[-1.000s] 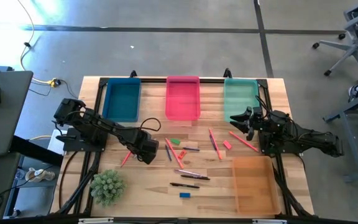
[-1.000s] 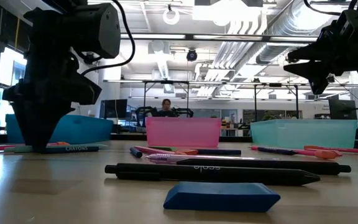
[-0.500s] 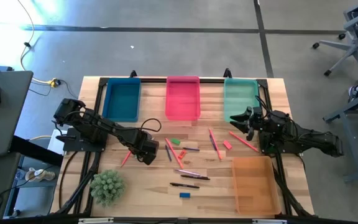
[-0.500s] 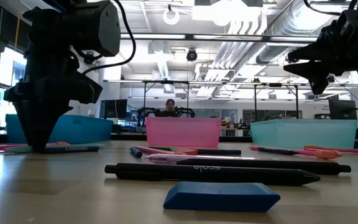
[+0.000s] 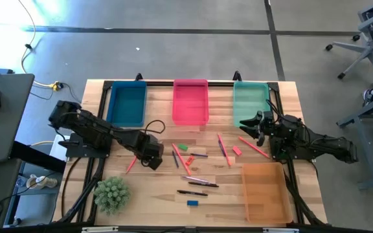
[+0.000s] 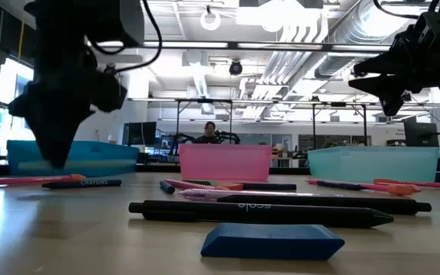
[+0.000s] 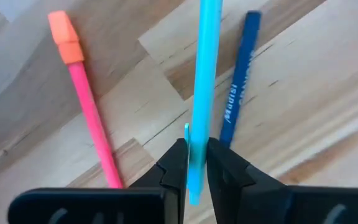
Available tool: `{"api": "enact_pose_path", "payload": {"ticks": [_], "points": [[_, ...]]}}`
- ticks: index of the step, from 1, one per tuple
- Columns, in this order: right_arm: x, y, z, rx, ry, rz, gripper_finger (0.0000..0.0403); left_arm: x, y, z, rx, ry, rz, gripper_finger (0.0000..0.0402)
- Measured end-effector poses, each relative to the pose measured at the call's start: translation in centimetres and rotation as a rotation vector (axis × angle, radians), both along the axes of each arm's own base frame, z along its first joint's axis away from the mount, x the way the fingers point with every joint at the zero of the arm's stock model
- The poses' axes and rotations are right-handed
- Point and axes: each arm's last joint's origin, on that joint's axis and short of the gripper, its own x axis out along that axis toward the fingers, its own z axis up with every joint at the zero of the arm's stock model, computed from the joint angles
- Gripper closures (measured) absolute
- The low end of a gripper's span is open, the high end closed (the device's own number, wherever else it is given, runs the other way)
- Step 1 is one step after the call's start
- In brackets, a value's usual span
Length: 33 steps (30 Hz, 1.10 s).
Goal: Sort crayons/erasers/pens/pencils in bins
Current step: Put the blue pen into the blue bin
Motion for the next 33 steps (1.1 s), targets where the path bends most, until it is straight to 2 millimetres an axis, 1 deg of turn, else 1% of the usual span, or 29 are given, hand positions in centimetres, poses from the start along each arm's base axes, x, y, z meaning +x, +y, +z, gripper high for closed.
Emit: {"api": "enact_pose_path", "payload": {"ticks": [6,10,15,20,23,27,33], "points": [[0.0,0.0,0.0,0.0,0.0,0.0,0.0243,-0.8,1.4,3.2,0.053,-0.16,0.056,0.0365],[0.0,0.0,0.0,0.0,0.001,0.0,0.0243,-1.9,2.7,5.7,0.134,-0.287,0.085,0.0365],[0.0,0.0,0.0,0.0,-0.001,-0.001,0.0243,-4.0,4.9,8.7,0.325,-0.415,0.142,0.0365],[0.0,0.0,0.0,0.0,0.0,-0.001,0.0243,-6.2,7.7,10.7,0.552,-0.429,0.203,0.0365],[0.0,0.0,0.0,0.0,0.0,-0.001,0.0243,-7.5,9.6,11.1,0.618,-0.387,0.238,0.0365],[0.0,0.0,0.0,0.0,0.0,-0.001,0.0243,-9.0,12.1,10.8,0.656,-0.253,0.273,0.0365],[0.0,0.0,0.0,0.0,0.0,0.0,0.0243,-10.7,15.4,9.2,0.55,-0.09,0.308,0.0365]]}}
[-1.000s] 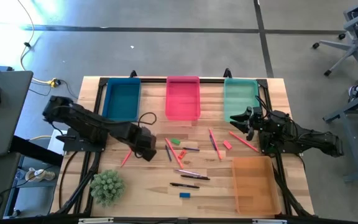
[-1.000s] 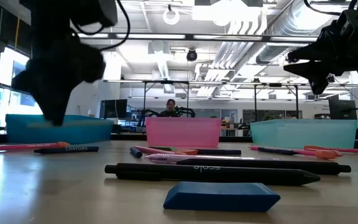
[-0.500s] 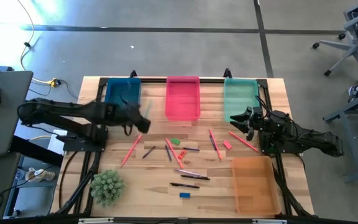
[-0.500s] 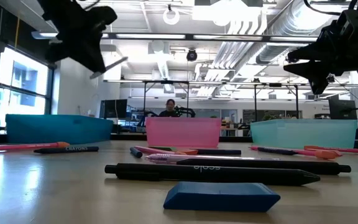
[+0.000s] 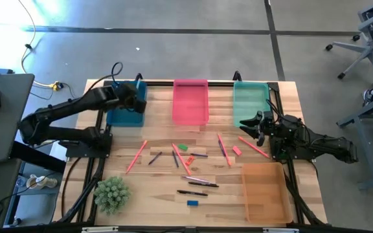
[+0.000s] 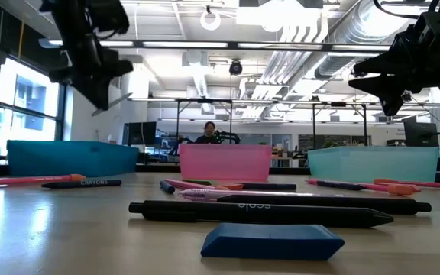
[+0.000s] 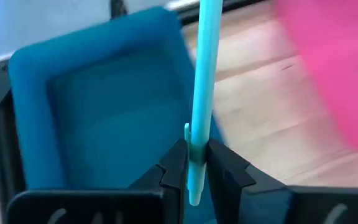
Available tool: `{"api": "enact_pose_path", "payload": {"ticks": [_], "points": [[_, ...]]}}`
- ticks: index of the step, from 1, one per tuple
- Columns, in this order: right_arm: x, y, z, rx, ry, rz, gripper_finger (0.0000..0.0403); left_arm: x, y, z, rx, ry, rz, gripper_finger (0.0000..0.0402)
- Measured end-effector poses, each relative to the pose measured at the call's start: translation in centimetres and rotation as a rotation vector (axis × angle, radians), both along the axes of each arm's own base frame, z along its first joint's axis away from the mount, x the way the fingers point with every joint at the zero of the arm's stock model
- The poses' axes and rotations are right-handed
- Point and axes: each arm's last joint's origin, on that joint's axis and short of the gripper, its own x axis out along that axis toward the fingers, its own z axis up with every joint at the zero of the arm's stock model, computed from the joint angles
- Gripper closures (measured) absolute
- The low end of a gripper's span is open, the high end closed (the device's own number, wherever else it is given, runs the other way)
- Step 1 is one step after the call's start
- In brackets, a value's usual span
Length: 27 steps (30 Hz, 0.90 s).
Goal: Sort crayons/erasers/pens/pencils in bins
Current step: Put the blue pen into the blue bin
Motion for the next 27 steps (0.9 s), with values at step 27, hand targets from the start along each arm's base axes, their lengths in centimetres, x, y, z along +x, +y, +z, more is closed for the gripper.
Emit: {"api": "enact_pose_path", "payload": {"ticks": [27], "points": [[0.0,0.0,0.0,0.0,0.0,0.0,0.0243,0.4,5.2,-7.6,-0.392,0.191,0.022,0.0365]]}}
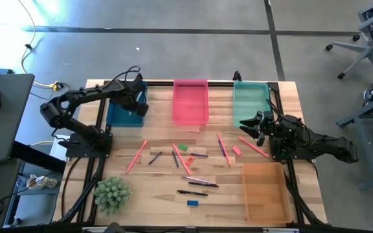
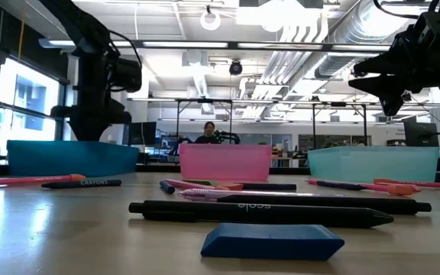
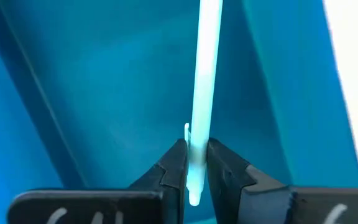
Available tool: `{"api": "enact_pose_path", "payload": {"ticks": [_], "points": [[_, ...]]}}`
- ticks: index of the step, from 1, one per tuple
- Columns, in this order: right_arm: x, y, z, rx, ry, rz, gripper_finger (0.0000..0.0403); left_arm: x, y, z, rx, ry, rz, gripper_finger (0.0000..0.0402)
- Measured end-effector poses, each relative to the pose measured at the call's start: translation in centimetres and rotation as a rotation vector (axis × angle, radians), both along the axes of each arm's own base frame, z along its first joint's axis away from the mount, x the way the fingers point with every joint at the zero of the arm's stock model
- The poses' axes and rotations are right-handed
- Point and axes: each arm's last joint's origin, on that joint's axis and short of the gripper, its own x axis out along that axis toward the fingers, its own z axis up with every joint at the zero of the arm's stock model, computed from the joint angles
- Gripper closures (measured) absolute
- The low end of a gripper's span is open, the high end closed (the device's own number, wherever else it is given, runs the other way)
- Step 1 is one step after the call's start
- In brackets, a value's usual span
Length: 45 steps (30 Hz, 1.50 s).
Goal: Sort crayons/erasers/pens/pencils in bins
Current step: Put the blue pen into the blue bin, then put the pink pencil into the green bin
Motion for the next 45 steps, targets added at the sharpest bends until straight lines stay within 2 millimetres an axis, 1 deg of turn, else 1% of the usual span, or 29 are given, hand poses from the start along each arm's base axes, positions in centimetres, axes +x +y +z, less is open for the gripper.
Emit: {"api": "enact_pose_path", "payload": {"ticks": [9,20,21,25,28,33,37,41,45], "points": [[0.0,0.0,0.0,0.0,0.0,0.0,0.0243,0.3,0.3,-1.4,-0.055,0.032,0.008,0.0365],[0.0,0.0,0.0,0.007,-0.001,0.0,0.0243,0.3,0.4,-1.7,-0.096,0.004,0.014,0.0364],[0.0,0.0,0.0,0.032,-0.006,0.0,0.0243,0.3,0.4,-1.7,-0.104,-0.006,0.017,0.0364],[0.0,0.0,0.0,0.228,-0.04,-0.011,0.0243,0.2,0.5,-1.7,-0.112,-0.017,0.024,0.0359],[0.0,-0.1,0.0,0.323,-0.06,-0.044,0.0243,0.2,0.5,-1.7,-0.112,-0.017,0.023,0.0345],[0.0,-0.2,0.0,0.434,-0.084,-0.059,0.0243,0.2,0.5,-1.7,-0.117,-0.012,-0.03,0.0311],[0.0,-0.2,0.1,0.448,-0.091,-0.059,0.0243,0.2,0.5,-1.7,-0.118,-0.012,-0.036,0.028],[-0.2,-0.2,1.1,0.469,-0.156,-0.056,0.0243,0.2,0.5,-1.7,-0.119,-0.014,-0.036,0.0255],[-0.6,-0.1,2.9,0.414,-0.204,-0.045,0.0243,0.2,0.4,-1.2,-0.131,-0.062,-0.067,0.0244]]}}
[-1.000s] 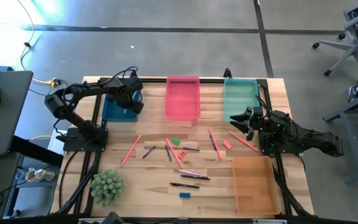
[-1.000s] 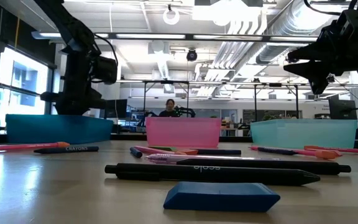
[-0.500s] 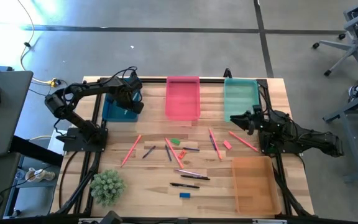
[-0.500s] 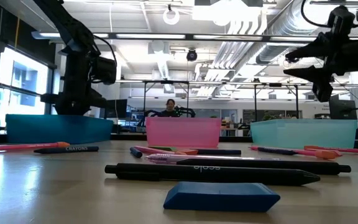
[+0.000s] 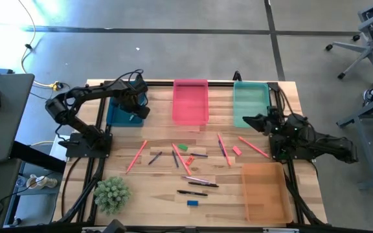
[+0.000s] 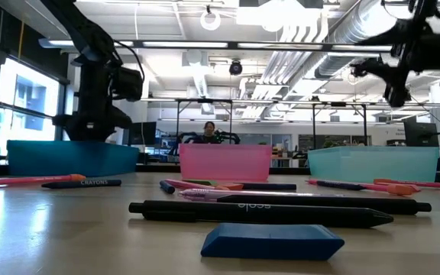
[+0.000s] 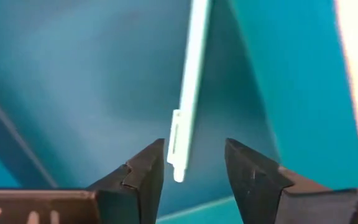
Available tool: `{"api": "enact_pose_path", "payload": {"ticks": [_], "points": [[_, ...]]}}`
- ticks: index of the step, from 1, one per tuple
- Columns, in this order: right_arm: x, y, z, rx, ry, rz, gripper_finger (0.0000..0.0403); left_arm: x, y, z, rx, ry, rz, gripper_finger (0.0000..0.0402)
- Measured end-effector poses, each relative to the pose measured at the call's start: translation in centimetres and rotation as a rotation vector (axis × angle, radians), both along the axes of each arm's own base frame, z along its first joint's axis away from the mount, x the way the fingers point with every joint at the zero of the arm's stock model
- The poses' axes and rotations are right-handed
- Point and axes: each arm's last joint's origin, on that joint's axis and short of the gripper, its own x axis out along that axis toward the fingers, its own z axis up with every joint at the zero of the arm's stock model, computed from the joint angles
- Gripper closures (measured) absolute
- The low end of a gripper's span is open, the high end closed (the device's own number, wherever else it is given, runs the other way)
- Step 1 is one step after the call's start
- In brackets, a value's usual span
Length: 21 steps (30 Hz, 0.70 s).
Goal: Sort crayons/erasers/pens/pencils in bins
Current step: Put the pink pencil into the green bin
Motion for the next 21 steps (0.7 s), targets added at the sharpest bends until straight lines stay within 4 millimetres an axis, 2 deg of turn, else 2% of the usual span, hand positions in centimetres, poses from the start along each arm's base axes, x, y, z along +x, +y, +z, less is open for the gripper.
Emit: {"api": "enact_pose_path", "payload": {"ticks": [4,7,14,21], "points": [[-0.8,0.2,2.2,-0.067,-0.011,-0.021,0.0243,0.2,0.2,1.3,0.033,-0.039,-0.016,0.0245],[-1.4,0.3,3.3,-0.072,0.07,-0.029,0.0243,0.4,0.5,2.8,0.083,-0.072,-0.054,0.0247],[-2.5,0.5,5.4,0.007,0.394,-0.02,0.0243,0.7,0.9,7.5,0.217,-0.172,-0.082,0.0245],[-1.6,0.3,6.0,0.07,0.785,0.009,0.0243,0.9,-0.1,11.5,0.296,-0.319,-0.168,0.0245]]}}
